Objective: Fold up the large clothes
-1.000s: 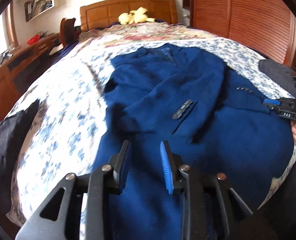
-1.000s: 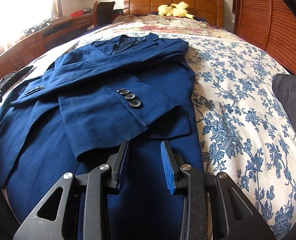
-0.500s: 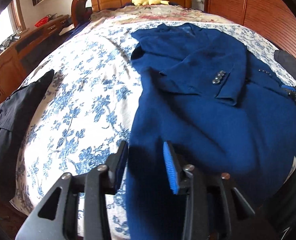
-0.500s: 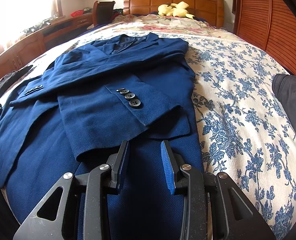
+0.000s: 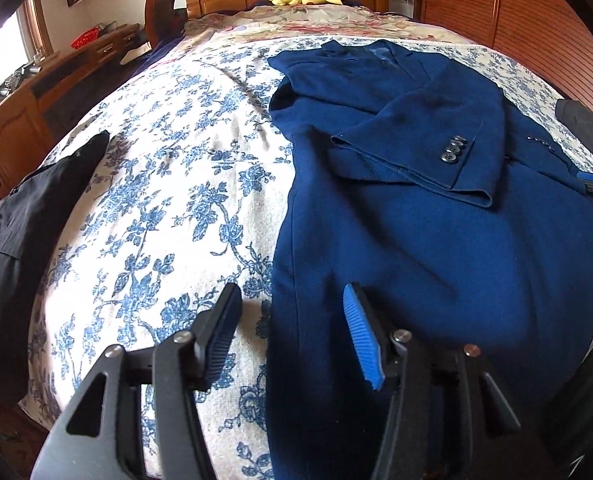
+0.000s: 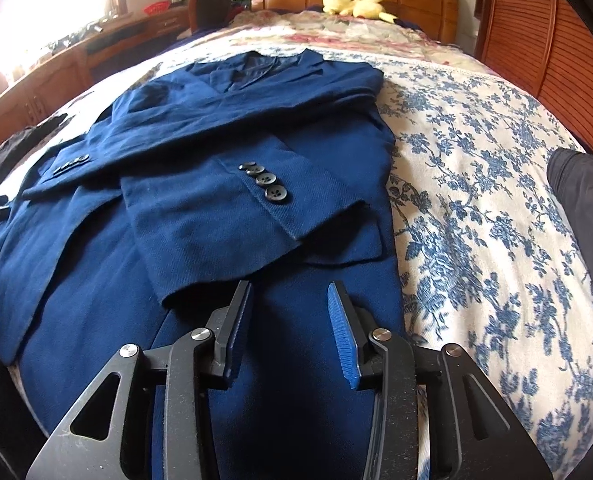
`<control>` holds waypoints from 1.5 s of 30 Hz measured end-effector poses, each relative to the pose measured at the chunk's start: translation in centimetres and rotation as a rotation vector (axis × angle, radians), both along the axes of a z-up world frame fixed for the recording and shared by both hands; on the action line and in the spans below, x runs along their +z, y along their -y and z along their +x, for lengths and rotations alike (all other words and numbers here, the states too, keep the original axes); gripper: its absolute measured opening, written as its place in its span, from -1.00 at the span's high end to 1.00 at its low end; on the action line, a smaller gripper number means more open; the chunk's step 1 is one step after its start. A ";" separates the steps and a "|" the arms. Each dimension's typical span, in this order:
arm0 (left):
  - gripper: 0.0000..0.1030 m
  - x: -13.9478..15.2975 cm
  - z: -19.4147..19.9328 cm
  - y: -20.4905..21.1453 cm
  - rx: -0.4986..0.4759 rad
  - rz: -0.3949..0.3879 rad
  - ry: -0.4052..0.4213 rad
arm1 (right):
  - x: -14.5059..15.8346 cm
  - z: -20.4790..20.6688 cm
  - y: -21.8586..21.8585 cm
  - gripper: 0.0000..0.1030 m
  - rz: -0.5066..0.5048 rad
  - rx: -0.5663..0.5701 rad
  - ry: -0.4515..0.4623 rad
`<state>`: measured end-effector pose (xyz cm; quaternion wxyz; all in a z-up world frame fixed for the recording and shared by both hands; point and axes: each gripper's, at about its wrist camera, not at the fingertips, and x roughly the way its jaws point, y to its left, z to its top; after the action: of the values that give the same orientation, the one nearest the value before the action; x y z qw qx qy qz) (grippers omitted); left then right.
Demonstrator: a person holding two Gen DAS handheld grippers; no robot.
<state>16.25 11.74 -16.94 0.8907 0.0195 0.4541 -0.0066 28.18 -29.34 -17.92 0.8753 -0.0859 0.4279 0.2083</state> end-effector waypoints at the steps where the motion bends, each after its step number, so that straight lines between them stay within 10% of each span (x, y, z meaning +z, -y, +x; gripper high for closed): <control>1: -0.01 0.0 0.0 -0.1 0.002 -0.004 0.002 | 0.3 -0.3 0.2 0.23 -0.008 0.000 -0.003; 22: -0.02 -0.1 -0.6 0.1 0.002 0.003 0.028 | 1.1 -4.5 5.7 0.02 0.000 -0.045 -0.093; 27: -0.02 0.0 -0.8 0.0 -0.007 -0.004 0.033 | 1.0 -4.3 4.5 0.38 0.040 -0.007 -0.097; 45: -0.01 0.7 -4.5 0.4 -0.044 -0.042 0.076 | 0.5 -3.9 4.3 0.42 0.051 0.010 -0.128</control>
<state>11.78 11.31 -16.28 0.9072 0.0111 0.4192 -0.0350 24.26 -33.63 -17.45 0.8469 -0.0522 0.4773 0.2284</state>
